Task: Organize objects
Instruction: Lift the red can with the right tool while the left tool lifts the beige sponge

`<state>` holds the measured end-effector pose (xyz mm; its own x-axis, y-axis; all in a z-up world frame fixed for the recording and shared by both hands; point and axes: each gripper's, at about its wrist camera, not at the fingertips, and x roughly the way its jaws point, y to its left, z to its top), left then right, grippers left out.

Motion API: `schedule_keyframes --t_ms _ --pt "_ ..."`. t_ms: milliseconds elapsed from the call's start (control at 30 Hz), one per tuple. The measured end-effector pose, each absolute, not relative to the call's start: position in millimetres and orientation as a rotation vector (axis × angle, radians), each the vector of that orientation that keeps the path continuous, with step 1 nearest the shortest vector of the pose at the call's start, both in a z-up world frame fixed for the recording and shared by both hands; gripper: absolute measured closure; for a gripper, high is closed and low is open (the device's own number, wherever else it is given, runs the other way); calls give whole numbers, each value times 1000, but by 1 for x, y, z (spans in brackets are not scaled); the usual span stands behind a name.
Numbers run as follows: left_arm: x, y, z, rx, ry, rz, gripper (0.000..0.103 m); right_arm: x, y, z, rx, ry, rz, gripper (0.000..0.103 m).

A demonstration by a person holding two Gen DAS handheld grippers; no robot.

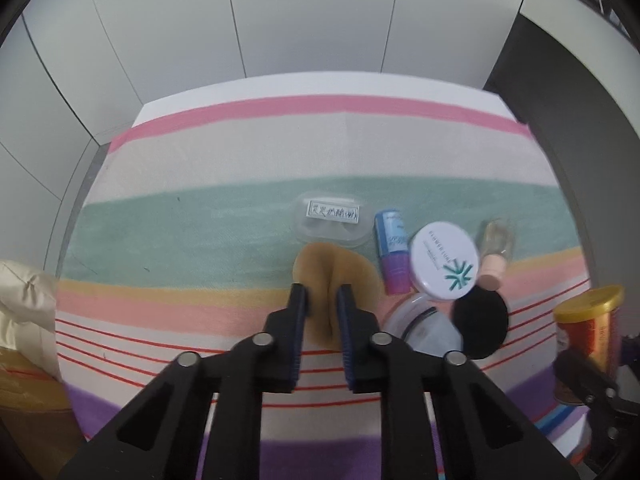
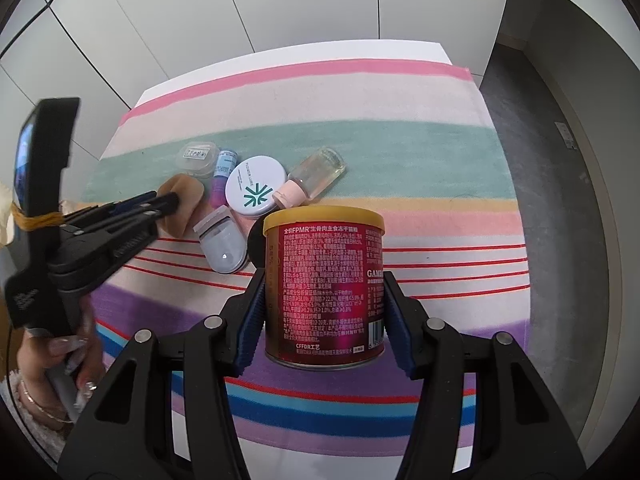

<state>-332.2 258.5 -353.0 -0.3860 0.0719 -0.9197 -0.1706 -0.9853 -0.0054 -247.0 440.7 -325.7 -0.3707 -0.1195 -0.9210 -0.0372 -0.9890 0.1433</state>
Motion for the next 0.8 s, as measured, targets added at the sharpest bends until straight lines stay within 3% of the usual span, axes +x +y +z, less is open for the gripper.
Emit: schedule_keyframes --t_ms 400,800 --pt "-318 255 -291 -1544 139 2534 94 -238 434 -282 1685 -200 -2586 47" --pt "-287 232 -193 -1485 150 2622 94 -218 429 -203 1602 -157 -2667 47"
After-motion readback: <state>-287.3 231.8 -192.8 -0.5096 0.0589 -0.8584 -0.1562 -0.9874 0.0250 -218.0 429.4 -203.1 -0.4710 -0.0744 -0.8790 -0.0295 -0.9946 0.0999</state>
